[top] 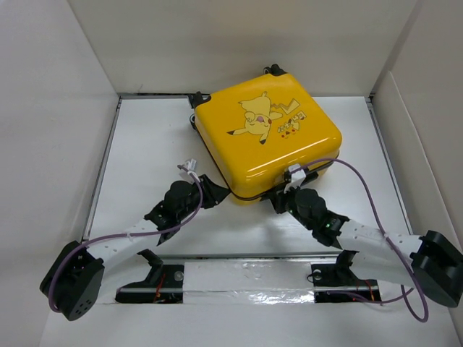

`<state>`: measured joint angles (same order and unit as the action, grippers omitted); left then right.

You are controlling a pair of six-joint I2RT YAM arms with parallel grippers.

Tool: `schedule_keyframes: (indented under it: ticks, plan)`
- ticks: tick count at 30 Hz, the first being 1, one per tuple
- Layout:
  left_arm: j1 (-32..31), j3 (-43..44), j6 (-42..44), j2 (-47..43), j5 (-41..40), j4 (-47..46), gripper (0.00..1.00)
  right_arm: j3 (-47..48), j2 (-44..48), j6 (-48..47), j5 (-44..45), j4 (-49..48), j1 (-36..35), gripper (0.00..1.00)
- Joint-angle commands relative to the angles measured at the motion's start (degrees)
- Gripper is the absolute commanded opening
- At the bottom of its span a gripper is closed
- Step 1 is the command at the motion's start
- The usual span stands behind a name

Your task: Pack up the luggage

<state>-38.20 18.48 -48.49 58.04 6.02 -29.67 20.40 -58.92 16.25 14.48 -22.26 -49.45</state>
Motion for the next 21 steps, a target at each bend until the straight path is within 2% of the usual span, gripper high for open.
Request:
schedule_keyframes:
  ticks: [1,3,7,11,16,19,21]
  plan:
    - [-0.48,3.58,-0.29,-0.65,1.62,-8.03,0.21,-0.01,-2.07,0.71,2.82,-12.27,-0.38,0.09]
    - [-0.48,3.76,-0.38,-0.12,1.80,-8.65,0.21,0.34,-2.34,0.80,3.45,-12.80,-2.13,0.00]
    - [-0.48,4.90,-1.17,1.72,2.41,-11.02,0.21,2.09,-3.40,1.24,4.24,-10.09,-8.54,0.00]
    - [-0.48,7.44,-1.52,3.65,1.45,-12.78,0.21,5.08,-6.12,2.56,4.77,-4.56,-20.03,0.00]
    - [-0.48,10.26,-1.26,5.41,1.01,-13.48,0.21,12.90,-13.76,4.05,9.32,3.36,-29.46,0.00]
    - [-2.22,10.87,-1.09,7.17,1.45,-14.01,0.21,15.18,-18.06,2.74,11.27,-3.01,-30.09,0.00]
    - [-3.46,13.15,1.10,7.79,0.93,-9.45,0.22,16.77,-21.57,1.51,16.53,-6.37,-29.31,0.00]
